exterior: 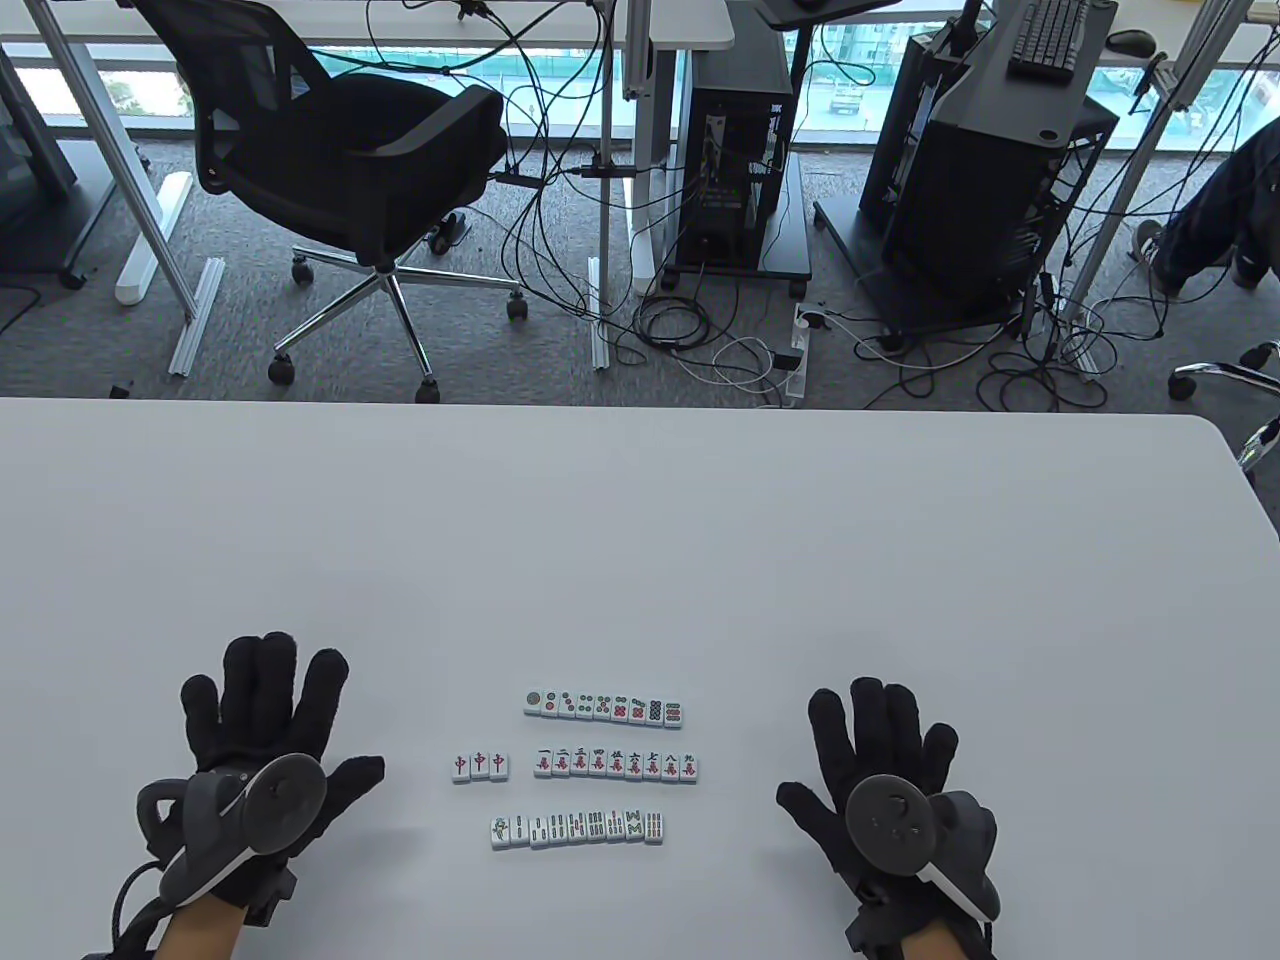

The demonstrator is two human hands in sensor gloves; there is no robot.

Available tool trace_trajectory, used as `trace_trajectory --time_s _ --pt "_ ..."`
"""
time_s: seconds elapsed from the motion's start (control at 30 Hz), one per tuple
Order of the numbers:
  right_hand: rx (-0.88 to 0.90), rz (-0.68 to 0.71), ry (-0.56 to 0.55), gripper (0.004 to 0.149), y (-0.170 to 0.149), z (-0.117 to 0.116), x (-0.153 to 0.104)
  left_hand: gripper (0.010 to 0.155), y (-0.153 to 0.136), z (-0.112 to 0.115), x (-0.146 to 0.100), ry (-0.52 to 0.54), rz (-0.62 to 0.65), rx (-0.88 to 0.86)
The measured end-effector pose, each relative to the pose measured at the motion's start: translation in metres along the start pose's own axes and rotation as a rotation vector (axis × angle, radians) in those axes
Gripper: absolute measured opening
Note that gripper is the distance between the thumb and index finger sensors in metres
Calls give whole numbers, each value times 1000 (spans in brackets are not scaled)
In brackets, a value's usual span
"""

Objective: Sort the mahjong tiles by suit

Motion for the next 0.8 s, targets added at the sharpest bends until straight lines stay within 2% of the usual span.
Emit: trace_trajectory --time_s 0.8 --pt "-13 18 27 82 4 -5 1 95 -2 -2 -4 -21 -9 -15"
Point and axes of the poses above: the tracker on the back of each hand, its own y axis roughly to the thumb side, its own x axis roughly from the wrist to the fingertips, z = x × y, the point moved 4 cm from there along x, roughly from the wrist to the fingertips, and after that the axes turned 14 degrees about z, right-handed, at the moved point
